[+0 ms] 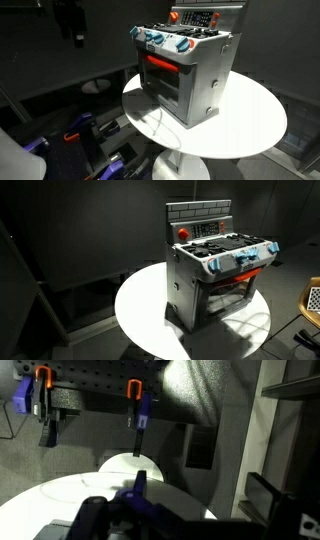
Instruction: Push the top right orange button on the cooker
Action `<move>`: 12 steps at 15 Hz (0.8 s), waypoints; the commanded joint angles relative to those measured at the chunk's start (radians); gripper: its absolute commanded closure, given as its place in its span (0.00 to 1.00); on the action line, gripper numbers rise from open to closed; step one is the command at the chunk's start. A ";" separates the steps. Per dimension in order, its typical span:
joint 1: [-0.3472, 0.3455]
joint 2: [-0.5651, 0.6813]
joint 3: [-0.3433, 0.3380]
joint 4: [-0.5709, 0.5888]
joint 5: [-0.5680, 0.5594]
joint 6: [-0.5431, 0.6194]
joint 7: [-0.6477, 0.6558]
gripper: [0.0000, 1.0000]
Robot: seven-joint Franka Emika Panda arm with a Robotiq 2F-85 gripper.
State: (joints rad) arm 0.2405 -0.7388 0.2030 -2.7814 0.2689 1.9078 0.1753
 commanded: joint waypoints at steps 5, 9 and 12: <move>-0.005 -0.001 0.004 0.003 0.002 -0.005 -0.003 0.00; -0.030 0.010 0.007 0.026 -0.019 0.025 0.011 0.00; -0.057 0.030 -0.002 0.055 -0.030 0.059 0.012 0.00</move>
State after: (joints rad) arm 0.2161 -0.7374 0.2030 -2.7692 0.2639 1.9444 0.1753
